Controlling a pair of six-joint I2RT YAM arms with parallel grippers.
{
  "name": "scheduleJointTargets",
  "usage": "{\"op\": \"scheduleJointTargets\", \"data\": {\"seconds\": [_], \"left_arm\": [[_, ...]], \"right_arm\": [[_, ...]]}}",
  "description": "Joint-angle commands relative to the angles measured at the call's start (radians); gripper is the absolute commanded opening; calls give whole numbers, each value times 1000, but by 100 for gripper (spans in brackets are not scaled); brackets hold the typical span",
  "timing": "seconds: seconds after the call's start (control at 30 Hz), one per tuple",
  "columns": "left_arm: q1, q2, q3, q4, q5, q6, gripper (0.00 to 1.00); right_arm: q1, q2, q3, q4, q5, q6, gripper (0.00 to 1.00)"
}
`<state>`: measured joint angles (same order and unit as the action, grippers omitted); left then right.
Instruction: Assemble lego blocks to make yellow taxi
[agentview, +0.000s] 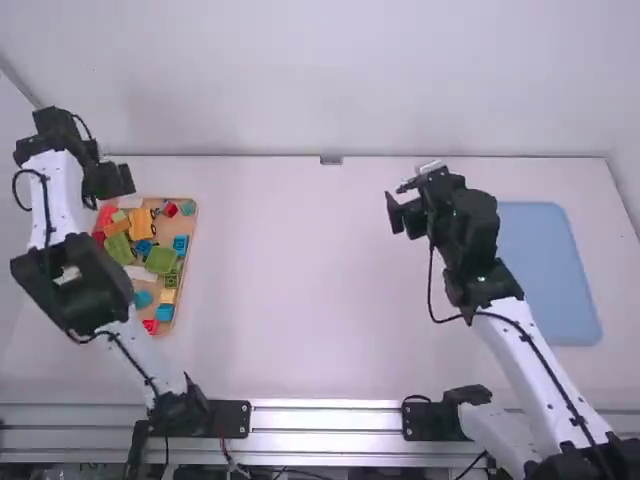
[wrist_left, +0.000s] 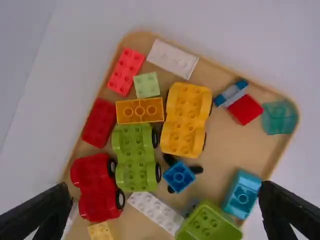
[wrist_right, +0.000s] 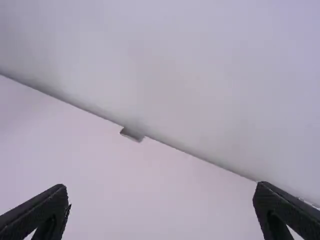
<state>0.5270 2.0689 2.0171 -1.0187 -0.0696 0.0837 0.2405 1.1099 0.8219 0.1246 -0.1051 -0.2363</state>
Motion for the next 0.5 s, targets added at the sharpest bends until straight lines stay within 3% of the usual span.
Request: {"op": "scheduleJointTargets", "data": {"seconds": [0.0, 0.1, 0.4, 0.47], "left_arm": [[18, 53, 21, -14, 69, 73, 97], [37, 119, 20, -4, 134, 100, 94], [40, 226, 20, 20, 105, 100, 97], [37, 239, 19, 32, 115, 87, 93]], "right_arm": [[12, 3, 42, 7, -3, 0, 99], [22, 3, 42, 11, -2, 0, 98], [31, 3, 42, 7, 0, 0, 98], [28, 3, 42, 7, 0, 0, 99]]}}
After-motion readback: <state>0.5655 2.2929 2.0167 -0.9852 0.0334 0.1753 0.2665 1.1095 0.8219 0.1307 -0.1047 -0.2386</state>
